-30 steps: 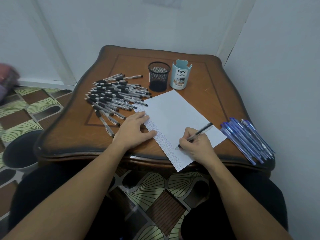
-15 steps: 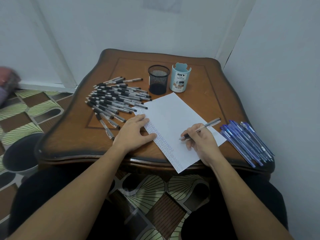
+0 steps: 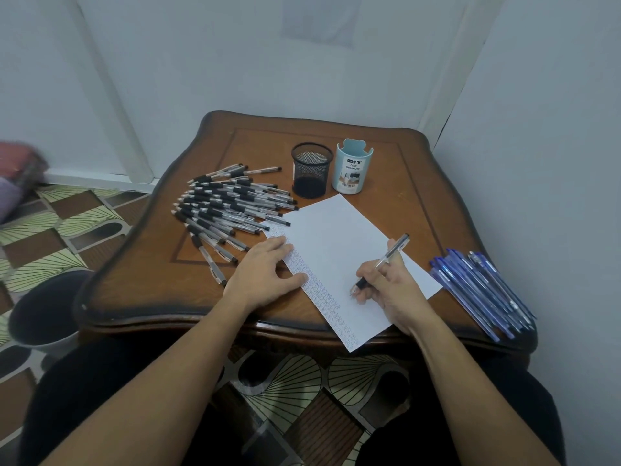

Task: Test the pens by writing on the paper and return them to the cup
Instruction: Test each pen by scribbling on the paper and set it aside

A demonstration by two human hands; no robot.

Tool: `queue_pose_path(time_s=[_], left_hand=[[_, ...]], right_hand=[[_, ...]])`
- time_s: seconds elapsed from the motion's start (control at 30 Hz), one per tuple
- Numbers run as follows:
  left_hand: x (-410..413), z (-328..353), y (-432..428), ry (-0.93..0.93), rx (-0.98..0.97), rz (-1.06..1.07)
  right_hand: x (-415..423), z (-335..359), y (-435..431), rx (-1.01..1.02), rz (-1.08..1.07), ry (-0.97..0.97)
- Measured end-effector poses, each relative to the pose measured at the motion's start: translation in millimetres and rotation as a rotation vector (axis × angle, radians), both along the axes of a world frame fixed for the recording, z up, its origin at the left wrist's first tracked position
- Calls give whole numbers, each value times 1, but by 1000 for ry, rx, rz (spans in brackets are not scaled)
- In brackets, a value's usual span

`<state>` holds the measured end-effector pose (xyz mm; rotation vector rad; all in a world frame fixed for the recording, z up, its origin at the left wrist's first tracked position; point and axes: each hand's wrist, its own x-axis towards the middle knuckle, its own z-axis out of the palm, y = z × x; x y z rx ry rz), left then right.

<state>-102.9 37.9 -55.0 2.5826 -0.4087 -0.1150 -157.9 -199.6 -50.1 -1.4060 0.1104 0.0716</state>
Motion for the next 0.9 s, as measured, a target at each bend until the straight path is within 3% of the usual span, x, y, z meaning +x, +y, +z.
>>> queue_pose_path(time_s=[0.3, 0.47, 0.67, 0.77, 0.9], left_hand=[[0, 1, 0, -2, 10, -3], [0, 1, 1, -1, 8, -5], [0, 1, 2, 3, 9, -8], [0, 1, 2, 6, 1, -11], [1, 1, 2, 7, -7, -15]], right_hand=[[-3, 6, 3, -81, -13, 5], [-5, 10, 4, -36, -17, -33], [8, 18, -6, 145, -116, 117], [35, 29, -19, -108, -150, 174], [89, 32, -36, -774, -229, 106]])
